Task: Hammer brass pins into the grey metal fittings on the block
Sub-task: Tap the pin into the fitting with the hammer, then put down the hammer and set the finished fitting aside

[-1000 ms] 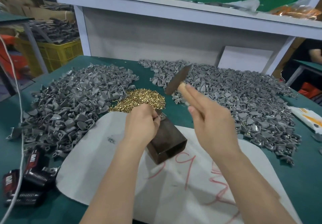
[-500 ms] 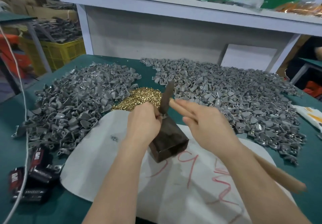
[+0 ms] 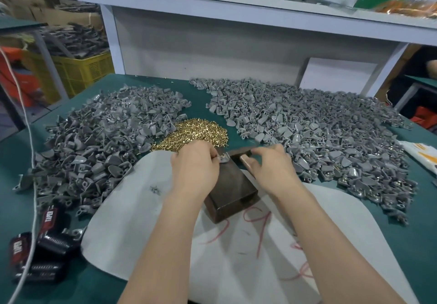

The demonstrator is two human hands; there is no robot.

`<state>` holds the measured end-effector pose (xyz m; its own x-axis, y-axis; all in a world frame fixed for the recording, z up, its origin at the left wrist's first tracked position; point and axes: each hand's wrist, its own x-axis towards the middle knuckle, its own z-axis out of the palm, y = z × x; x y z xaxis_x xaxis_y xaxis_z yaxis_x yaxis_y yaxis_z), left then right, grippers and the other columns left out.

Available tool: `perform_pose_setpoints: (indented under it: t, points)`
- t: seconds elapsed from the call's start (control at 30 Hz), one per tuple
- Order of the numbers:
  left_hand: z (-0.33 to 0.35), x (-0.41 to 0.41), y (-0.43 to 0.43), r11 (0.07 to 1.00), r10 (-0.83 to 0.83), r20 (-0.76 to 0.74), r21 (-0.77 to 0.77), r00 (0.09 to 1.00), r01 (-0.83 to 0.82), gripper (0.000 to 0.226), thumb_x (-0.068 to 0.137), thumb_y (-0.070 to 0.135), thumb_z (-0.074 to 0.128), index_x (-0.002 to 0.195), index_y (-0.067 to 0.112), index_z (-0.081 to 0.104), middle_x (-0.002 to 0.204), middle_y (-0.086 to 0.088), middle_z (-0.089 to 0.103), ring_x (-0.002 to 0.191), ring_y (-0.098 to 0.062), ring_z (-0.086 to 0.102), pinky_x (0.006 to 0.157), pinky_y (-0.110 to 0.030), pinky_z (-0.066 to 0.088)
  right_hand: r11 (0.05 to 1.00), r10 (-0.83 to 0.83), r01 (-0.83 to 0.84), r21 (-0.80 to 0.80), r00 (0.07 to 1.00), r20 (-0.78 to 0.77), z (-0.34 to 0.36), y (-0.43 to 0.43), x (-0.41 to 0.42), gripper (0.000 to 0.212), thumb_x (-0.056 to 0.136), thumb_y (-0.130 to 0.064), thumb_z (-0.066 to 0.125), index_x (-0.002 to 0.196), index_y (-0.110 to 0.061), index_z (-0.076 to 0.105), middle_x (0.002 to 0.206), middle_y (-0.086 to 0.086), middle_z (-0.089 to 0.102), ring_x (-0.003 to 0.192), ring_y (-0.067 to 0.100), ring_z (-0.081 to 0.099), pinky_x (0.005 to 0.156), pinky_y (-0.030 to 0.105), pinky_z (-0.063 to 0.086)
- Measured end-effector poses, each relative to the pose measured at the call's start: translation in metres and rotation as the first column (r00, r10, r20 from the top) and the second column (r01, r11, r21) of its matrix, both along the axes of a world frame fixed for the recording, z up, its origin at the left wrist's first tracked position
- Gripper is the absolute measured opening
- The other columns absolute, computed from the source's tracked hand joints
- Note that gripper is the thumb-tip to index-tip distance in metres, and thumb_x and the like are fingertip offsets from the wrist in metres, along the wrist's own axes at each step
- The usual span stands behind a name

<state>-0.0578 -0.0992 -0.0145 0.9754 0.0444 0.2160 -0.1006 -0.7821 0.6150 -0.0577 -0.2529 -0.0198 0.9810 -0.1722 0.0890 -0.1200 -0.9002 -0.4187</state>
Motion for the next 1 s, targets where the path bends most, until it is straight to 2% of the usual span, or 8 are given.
perform_pose_setpoints:
  t: [0.17,0.3,0.43,0.5,0.6,0.77,0.9,1.0]
  points:
    - [0.000,0.003,-0.003,0.990,-0.048,0.048,-0.130,0.998,0.054,0.014,0.090,0.020,0.060,0.099,0.021,0.071,0.104,0.000,0.064,0.100,-0.023,0.060,0.093,-0.041,0.046,0.907,0.315,-0.333,0.260,0.943,0.109,0.018,0.019,0.010,0.022,0.090,-0.024,0.060,0.112,-0.024,0.065,0.093,-0.004,0.067,0.084,0.010,0.061,0.087,0.034,0.050]
    - [0.004,0.006,0.002,0.882,0.122,0.148,-0.469,0.981,-0.039,0.025,0.092,0.021,0.059,0.117,0.020,0.062,0.119,0.002,0.053,0.105,-0.016,0.057,0.096,-0.030,0.045,0.903,-0.198,0.022,0.429,0.907,0.371,0.046,-0.004,0.046,0.031,0.093,-0.021,0.056,0.124,-0.020,0.055,0.116,-0.001,0.063,0.093,0.007,0.058,0.086,0.028,0.049]
    - [0.009,0.009,0.014,0.468,0.401,0.076,-0.873,0.913,-0.133,0.019,0.093,0.012,0.054,0.102,0.028,0.059,0.111,0.004,0.058,0.091,0.001,0.057,0.073,-0.009,0.044,0.957,-0.195,0.149,0.247,0.966,0.170,0.055,0.006,0.067,0.079,0.094,-0.025,0.054,0.151,-0.028,0.000,0.137,0.014,0.046,0.088,0.019,0.061,0.086,0.032,0.052]
    - [0.009,0.012,0.022,0.206,0.496,-0.014,-0.969,0.868,-0.133,0.023,0.093,0.006,0.050,0.096,0.028,0.058,0.101,0.009,0.058,0.079,0.010,0.055,0.061,0.001,0.039,0.982,0.149,-0.166,0.092,0.975,0.167,0.045,0.046,0.068,0.064,0.093,-0.023,0.056,0.148,-0.028,0.023,0.122,0.000,0.057,0.089,0.013,0.062,0.081,0.014,0.047]
    - [0.008,0.018,0.034,-0.043,0.605,-0.129,-0.991,0.786,-0.130,0.023,0.092,0.002,0.044,0.098,0.021,0.055,0.097,0.006,0.056,0.081,-0.002,0.053,0.060,-0.002,0.040,0.831,0.556,-0.553,-0.060,0.830,0.051,0.028,0.119,0.070,0.033,0.091,-0.017,0.057,0.124,-0.024,0.061,0.123,-0.001,0.064,0.106,0.017,0.060,0.092,0.025,0.043]
    - [0.005,0.020,0.046,-0.125,0.671,-0.207,-0.978,0.711,-0.167,0.024,0.092,0.003,0.040,0.107,0.016,0.053,0.104,-0.003,0.058,0.088,-0.011,0.055,0.073,-0.015,0.045,0.721,0.661,-0.677,-0.149,0.736,-0.146,0.004,0.186,0.083,0.019,0.094,-0.018,0.046,0.089,-0.013,0.064,0.105,0.013,0.065,0.096,0.029,0.059,0.078,0.034,0.046]
    - [0.004,0.022,0.049,-0.162,0.677,-0.240,-0.971,0.696,-0.178,0.022,0.093,0.003,0.041,0.107,0.016,0.052,0.109,-0.005,0.056,0.086,-0.010,0.052,0.059,-0.005,0.041,0.783,0.611,-0.599,-0.168,0.791,0.023,0.000,0.187,0.088,0.014,0.090,-0.010,0.050,0.093,-0.008,0.063,0.099,0.013,0.065,0.089,0.028,0.059,0.077,0.035,0.049]
    - [0.002,0.023,0.045,-0.077,0.614,-0.203,-0.977,0.762,-0.198,0.024,0.093,0.003,0.046,0.110,0.019,0.051,0.121,-0.009,0.055,0.083,-0.005,0.052,0.057,-0.003,0.040,0.844,0.520,-0.530,0.080,0.847,0.112,0.017,0.167,0.089,0.014,0.089,-0.009,0.057,0.094,-0.013,0.069,0.097,0.000,0.067,0.083,0.012,0.057,0.077,0.023,0.044]
